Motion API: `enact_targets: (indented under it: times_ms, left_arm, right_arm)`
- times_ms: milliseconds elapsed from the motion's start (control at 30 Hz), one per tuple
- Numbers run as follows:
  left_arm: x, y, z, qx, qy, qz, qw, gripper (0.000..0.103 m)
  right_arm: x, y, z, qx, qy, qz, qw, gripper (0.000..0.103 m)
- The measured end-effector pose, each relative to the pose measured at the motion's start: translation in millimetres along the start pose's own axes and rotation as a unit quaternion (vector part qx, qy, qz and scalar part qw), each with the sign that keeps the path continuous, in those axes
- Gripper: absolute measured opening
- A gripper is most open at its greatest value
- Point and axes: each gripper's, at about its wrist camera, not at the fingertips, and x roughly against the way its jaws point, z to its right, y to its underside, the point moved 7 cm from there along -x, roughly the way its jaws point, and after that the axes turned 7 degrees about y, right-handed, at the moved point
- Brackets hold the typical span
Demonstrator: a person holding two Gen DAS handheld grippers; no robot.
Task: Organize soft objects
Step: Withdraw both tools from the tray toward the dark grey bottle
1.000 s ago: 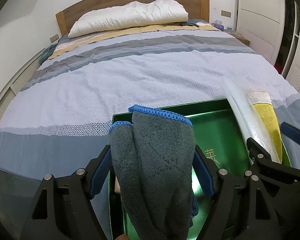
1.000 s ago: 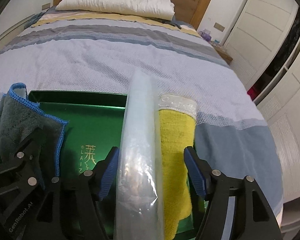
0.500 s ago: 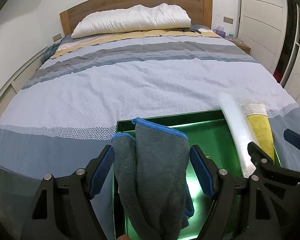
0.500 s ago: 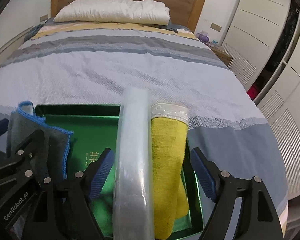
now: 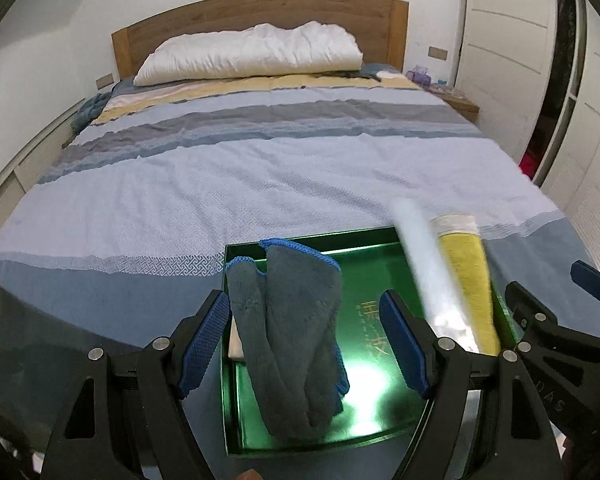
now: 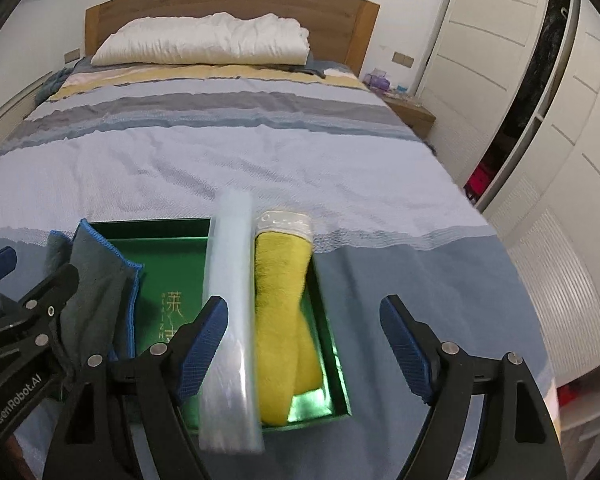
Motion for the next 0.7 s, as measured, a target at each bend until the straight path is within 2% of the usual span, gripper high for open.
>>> enact_targets:
  times_ms: [133,267,467,600,700]
  left_arm:
    - [23,0,5,-0.002,0.012,0.006,0.9999,0.073]
    - [57,10,9,0.003,0.04,0.012,0.9991,0.073]
    - [117,46,17,-0.021,0.099,0.015,0.9947,0.072]
    - [151,72,10,-0.04,0.122,0.018,0.9915,0.073]
    - [175,95,-5,-0.06,0.133,0.016,0.9892,0.077]
  right_arm:
    - [24,1,7,-0.004,0.004,0.009,1.0,0.079]
    - [55,11,17,-0.016,0.009,0.017,1.0,0.079]
    - [113,42,27,-0.043,0.003,0.033,0.999,0.084]
    - [157,66,26,-0.051,-0.001,0.048,0.998,0.084]
    - [194,89,16,-0.049,-0.008,0.061,0.997,0.084]
